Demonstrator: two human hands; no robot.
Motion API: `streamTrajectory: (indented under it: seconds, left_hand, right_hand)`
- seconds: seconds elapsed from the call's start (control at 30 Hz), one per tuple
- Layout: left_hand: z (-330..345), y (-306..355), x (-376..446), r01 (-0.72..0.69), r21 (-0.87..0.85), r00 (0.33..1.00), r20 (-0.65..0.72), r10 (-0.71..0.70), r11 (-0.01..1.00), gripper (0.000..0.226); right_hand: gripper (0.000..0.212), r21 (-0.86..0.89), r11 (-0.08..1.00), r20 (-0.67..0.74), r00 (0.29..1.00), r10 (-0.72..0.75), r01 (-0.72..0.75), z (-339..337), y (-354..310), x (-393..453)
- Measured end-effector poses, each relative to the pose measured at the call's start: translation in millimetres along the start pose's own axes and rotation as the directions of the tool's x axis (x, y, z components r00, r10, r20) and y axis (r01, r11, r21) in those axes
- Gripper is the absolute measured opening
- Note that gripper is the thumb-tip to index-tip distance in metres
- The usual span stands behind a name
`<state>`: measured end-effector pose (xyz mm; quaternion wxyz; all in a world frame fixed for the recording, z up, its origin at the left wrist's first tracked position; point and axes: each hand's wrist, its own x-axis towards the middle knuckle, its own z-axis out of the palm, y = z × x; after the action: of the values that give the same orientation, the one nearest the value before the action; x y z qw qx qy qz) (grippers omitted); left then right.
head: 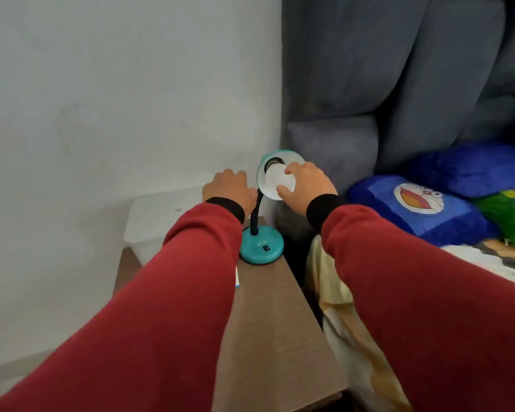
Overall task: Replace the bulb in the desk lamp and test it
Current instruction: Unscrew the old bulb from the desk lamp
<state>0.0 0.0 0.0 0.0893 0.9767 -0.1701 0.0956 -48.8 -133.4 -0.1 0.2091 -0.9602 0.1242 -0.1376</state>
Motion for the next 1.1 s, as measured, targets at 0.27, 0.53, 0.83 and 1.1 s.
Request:
streamTrajectory:
  seconds: [0.27, 0.53, 0.83, 1.1]
  left_hand:
    - [39, -5, 58, -0.184, -0.538, 0.983, -0.118, 0.143, 0.822, 0.045]
    - [53, 0, 73, -0.155, -0.767, 0.986, -0.077, 0.150, 0.623, 0.040]
    - [52, -1, 74, -0.116, -0.776, 0.990, -0.044, 0.130, 0.620, 0.039]
    - [51, -1, 78, -0.111, -0.781, 0.989, -0.025, 0.147, 0.615, 0.039]
  right_hand:
    - [0.065, 0.620, 0.771, -0.196, 0.922, 0.332, -0.146, 68, 8, 35]
    - [0.061, 0.703, 0.690, -0.153, 0.910, 0.384, -0.172, 82, 14, 55]
    - [0.057, 0.609, 0.792, -0.229, 0.945, 0.234, -0.048, 75, 15, 53]
    - [0.073, 0.520, 0.854, -0.238, 0.953, 0.184, -0.035, 81, 19, 53]
